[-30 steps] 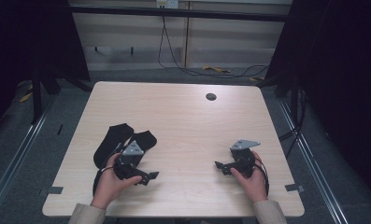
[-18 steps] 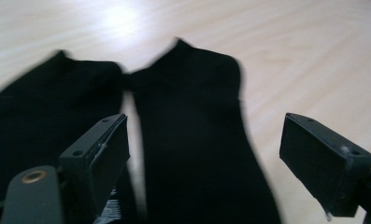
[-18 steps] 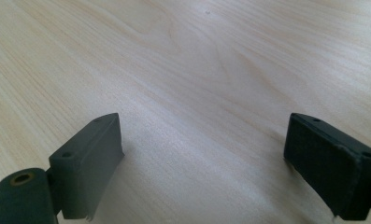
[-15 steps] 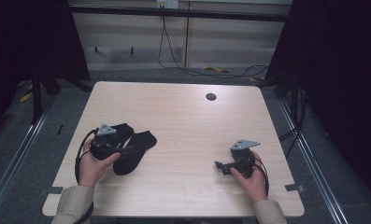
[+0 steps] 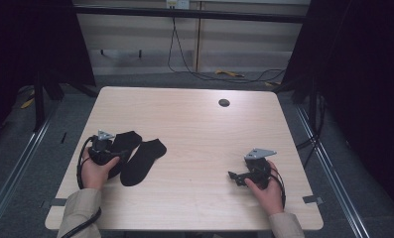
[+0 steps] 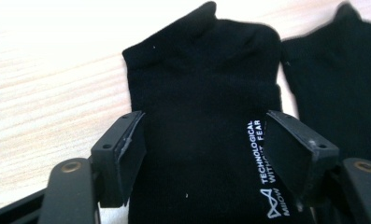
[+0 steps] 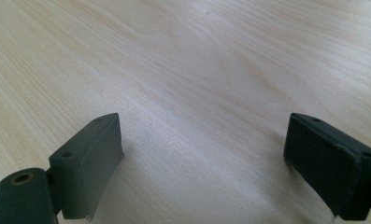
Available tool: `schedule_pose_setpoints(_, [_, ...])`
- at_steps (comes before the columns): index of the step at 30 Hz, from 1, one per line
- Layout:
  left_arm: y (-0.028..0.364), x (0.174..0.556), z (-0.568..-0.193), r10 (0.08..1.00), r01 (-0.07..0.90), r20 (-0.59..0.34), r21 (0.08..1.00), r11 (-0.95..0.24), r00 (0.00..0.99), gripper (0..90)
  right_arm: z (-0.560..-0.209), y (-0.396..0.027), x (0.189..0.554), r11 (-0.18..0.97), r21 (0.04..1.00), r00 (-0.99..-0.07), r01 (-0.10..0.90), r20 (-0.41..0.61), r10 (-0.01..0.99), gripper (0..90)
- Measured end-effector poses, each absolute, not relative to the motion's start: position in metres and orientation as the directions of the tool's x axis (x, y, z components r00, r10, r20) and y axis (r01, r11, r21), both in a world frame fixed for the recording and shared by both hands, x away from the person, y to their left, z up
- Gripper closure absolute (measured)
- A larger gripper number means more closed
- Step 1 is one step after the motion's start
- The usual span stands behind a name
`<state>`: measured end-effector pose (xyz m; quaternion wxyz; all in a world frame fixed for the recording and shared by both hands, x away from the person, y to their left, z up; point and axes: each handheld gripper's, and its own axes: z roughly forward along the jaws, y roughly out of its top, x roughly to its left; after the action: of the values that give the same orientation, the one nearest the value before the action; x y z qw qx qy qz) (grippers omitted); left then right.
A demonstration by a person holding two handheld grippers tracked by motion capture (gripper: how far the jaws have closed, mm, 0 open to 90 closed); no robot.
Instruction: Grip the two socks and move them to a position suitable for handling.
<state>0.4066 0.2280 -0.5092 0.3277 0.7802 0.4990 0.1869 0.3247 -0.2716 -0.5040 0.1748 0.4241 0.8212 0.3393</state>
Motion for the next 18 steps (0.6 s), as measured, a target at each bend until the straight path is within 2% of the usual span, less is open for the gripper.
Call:
schedule_pose_setpoints(5, [0.227, 0.404, -0.507, 0.896, 0.651, -0.047, 0.705, -0.283, 0.441, 58.2, -0.504, -0.271, 0.324, 0.409, 0.705, -0.578, 0.580, 0.001, 0.816, 10.7])
schedule_pose_setpoints(8, [0.228, 0.403, -0.507, 0.885, 0.647, -0.062, 0.706, -0.288, 0.461, 77.8, -0.504, -0.271, 0.324, 0.406, 0.703, -0.574, 0.584, 0.004, 0.819, 10.8])
schedule_pose_setpoints(13, [0.228, 0.404, -0.503, 0.875, 0.655, -0.082, 0.697, -0.292, 0.477, 83.6, -0.504, -0.271, 0.324, 0.408, 0.704, -0.576, 0.581, 0.003, 0.817, 10.7])
schedule_pose_setpoints(18, [0.219, 0.398, -0.467, 0.829, 0.587, -0.094, 0.750, -0.305, 0.551, 84.1, -0.504, -0.271, 0.324, 0.407, 0.704, -0.576, 0.582, 0.003, 0.817, 10.7])
